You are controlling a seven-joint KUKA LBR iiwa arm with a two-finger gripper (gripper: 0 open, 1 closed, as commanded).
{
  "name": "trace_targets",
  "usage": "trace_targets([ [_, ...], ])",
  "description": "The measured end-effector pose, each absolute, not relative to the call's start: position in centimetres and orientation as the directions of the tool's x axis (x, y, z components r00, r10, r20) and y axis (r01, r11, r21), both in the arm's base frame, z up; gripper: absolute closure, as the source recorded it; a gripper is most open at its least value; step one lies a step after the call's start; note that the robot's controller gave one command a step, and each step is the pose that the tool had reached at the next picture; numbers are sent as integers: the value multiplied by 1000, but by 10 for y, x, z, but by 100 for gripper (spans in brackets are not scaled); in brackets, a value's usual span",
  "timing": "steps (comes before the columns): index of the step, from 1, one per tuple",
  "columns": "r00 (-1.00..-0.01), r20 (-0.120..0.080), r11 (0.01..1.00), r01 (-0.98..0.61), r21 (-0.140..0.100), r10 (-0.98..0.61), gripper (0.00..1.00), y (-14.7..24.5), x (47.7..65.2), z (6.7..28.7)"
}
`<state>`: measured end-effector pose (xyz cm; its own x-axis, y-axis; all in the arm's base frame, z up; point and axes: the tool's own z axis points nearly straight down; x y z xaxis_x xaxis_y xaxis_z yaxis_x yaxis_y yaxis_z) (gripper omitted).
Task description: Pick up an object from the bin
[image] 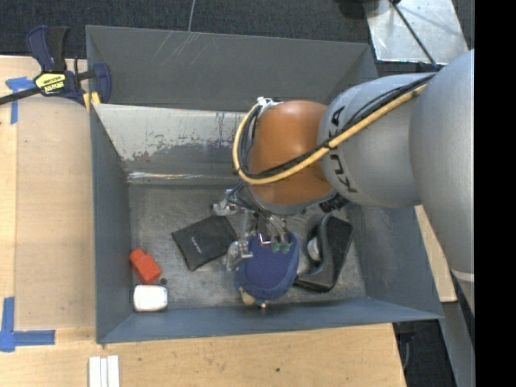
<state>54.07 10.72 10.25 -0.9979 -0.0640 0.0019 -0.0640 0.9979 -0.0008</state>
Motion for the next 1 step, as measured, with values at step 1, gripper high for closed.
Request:
trace_targets([
  [1, -1000, -7, 1000, -13, 7, -13, 0, 97, 543, 76],
])
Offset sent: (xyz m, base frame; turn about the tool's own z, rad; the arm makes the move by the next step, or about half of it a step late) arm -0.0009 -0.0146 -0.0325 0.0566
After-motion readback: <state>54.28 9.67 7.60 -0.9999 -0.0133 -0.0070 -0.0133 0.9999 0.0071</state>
